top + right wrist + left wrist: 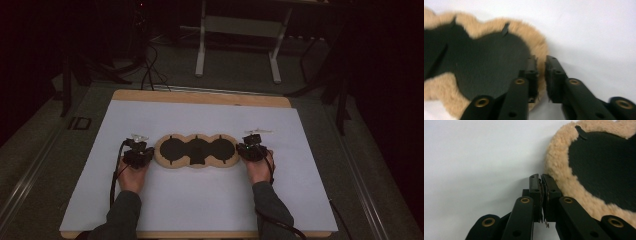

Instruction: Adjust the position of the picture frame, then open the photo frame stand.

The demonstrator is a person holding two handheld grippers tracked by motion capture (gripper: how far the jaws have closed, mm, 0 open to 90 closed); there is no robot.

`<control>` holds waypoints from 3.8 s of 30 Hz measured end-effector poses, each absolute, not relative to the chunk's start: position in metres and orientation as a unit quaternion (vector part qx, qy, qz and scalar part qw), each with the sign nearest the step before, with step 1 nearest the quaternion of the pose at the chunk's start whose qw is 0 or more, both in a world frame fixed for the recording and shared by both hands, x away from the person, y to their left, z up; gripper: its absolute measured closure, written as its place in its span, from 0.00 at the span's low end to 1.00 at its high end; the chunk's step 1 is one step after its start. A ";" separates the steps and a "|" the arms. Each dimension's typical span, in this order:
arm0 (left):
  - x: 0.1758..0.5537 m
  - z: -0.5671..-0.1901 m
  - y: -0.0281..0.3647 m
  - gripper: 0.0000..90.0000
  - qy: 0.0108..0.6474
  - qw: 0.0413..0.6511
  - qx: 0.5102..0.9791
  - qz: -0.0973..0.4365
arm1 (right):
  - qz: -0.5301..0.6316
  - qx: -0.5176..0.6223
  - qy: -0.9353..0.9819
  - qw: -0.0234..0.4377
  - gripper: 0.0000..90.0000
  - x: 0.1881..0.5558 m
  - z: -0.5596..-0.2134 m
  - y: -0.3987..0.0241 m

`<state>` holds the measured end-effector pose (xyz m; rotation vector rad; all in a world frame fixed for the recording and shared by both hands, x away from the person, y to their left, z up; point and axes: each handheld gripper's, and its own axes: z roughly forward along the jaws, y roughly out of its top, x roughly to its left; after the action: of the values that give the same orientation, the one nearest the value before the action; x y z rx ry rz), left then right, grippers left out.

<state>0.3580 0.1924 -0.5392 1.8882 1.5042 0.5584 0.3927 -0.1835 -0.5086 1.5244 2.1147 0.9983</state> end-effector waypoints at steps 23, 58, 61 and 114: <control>0.359 -0.539 0.193 1.00 0.570 0.339 0.724 0.191 | 0.356 0.572 0.732 0.100 1.00 0.404 -0.527 -0.203; 0.345 -0.544 0.182 1.00 0.542 0.376 0.733 0.164 | 0.363 0.534 0.756 0.104 1.00 0.371 -0.523 -0.231; 0.343 -0.543 0.180 1.00 0.545 0.367 0.734 0.175 | 0.358 0.525 0.762 0.123 0.99 0.367 -0.523 -0.228; 0.293 -0.496 0.140 0.98 0.405 0.426 0.791 0.171 | 0.382 0.493 0.763 0.169 0.52 0.332 -0.512 -0.236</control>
<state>0.2930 0.1401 -0.4963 1.9766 1.0117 0.4269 0.3318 -0.2363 -0.5121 1.4010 2.1704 1.0874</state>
